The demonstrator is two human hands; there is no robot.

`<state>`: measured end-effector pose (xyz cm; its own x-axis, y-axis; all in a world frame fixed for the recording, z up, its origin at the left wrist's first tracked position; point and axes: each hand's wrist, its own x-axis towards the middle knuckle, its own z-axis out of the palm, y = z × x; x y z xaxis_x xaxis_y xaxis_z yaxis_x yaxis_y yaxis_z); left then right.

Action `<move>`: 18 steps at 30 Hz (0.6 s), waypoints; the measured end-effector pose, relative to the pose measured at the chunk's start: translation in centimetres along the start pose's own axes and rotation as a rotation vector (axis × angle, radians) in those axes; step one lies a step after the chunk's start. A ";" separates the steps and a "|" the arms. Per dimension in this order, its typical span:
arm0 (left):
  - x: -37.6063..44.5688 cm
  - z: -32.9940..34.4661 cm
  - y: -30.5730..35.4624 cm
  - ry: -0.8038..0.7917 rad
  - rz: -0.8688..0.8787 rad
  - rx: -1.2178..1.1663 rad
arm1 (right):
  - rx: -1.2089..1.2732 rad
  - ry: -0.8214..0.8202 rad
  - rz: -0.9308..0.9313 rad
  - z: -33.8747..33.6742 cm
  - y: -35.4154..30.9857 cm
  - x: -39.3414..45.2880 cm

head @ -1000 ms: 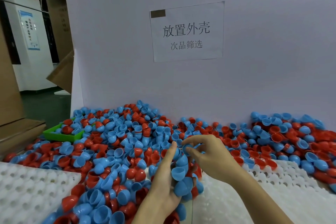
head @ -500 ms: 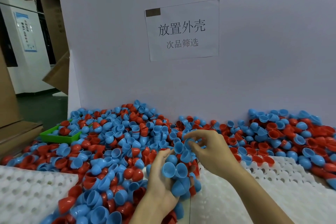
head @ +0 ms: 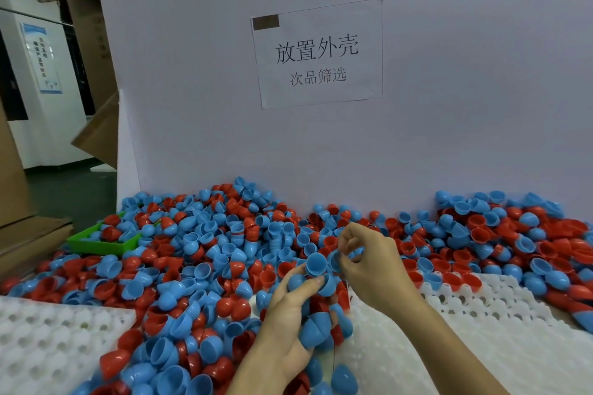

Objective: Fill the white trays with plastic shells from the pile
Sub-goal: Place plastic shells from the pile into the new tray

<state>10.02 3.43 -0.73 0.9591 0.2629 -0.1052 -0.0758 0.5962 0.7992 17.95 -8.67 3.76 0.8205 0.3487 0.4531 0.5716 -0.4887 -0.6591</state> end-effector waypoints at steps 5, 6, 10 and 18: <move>-0.3 0.3 0.0 0.037 0.045 0.031 | -0.073 -0.081 -0.008 0.6 0.3 0.0; -0.3 0.3 0.1 0.046 0.056 0.028 | -0.084 -0.102 -0.010 0.7 0.3 0.0; -0.5 0.3 0.2 0.049 0.116 0.088 | -0.095 -0.194 -0.016 0.6 0.3 0.0; -0.1 0.0 -0.2 0.104 0.212 0.224 | 0.052 -0.272 0.054 0.1 0.0 0.0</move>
<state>9.90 3.25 -0.86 0.8945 0.4462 0.0266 -0.1976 0.3413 0.9190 17.94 -8.59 3.66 0.8132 0.5288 0.2432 0.5202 -0.4729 -0.7111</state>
